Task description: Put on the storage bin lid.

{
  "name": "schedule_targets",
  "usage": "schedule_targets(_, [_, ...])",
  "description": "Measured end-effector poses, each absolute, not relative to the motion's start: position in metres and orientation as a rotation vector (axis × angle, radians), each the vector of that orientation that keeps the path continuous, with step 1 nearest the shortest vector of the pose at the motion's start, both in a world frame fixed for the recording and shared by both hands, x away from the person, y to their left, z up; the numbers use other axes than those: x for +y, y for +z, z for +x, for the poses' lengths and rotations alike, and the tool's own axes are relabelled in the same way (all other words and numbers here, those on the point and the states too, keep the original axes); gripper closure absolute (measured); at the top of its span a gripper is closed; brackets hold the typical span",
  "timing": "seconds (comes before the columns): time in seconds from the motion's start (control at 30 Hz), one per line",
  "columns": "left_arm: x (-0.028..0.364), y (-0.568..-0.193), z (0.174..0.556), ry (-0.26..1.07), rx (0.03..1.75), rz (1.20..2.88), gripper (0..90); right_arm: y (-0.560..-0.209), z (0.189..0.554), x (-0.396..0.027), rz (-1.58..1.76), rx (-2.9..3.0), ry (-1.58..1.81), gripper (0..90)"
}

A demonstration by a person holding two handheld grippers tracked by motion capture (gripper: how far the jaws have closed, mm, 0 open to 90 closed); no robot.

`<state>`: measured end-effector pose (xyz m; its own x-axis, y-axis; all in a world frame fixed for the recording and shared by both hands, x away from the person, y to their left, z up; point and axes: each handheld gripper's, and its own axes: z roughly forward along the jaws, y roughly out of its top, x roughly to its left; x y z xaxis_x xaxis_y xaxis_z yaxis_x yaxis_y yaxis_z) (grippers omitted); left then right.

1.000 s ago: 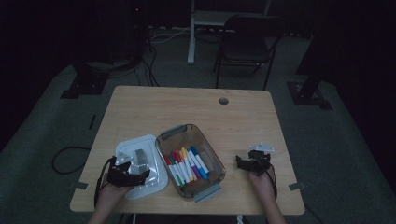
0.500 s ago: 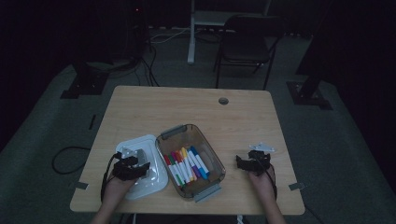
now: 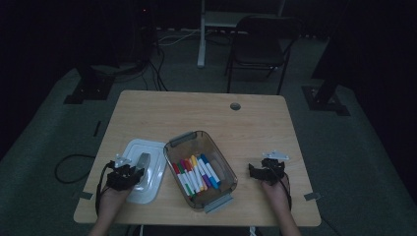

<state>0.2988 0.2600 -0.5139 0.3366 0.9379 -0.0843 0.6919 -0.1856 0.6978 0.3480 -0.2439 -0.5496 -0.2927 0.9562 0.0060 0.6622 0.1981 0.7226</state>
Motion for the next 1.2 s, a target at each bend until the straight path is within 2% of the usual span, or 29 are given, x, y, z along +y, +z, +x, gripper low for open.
schedule_targets(0.07, [0.261, -0.514, 0.298, 0.486, 1.427, 1.953, 67.6, -0.550, 0.348, -0.244, 1.506, 2.030, 0.873, 12.9])
schedule_targets(0.1, [0.261, -0.514, 0.298, 0.508, 1.432, 1.960, 61.3, -0.550, 0.348, -0.244, 1.506, 2.031, 0.873, 12.9])
schedule_targets(0.13, [0.261, -0.514, 0.298, 0.533, 1.442, 1.966, 61.3, -0.550, 0.348, -0.244, 1.506, 2.031, 0.873, 12.9])
schedule_targets(0.17, [0.261, -0.515, 0.298, 0.533, 1.456, 1.963, 46.5, -0.550, 0.348, -0.244, 1.506, 2.030, 0.873, 12.9])
schedule_targets(0.57, [0.258, -0.523, 0.299, 0.544, 1.434, 1.987, 44.2, -0.550, 0.348, -0.244, 1.506, 2.031, 0.873, 12.9])
schedule_targets(0.63, [0.260, -0.525, 0.300, 0.547, 1.438, 2.000, 44.6, -0.550, 0.348, -0.244, 1.506, 2.030, 0.875, 13.2])
schedule_targets(0.77, [0.260, -0.526, 0.301, 0.569, 1.424, 2.021, 52.7, -0.549, 0.348, -0.244, 1.505, 2.032, 0.876, 13.1])
schedule_targets(0.87, [0.260, -0.526, 0.300, 0.572, 1.409, 2.023, 66.3, -0.549, 0.347, -0.244, 1.484, 2.056, 0.892, 13.2])
schedule_targets(1.2, [0.267, -0.521, 0.301, 0.544, 1.392, 2.008, 68.3, -0.536, 0.339, -0.233, 1.375, 2.165, 1.080, 13.7])
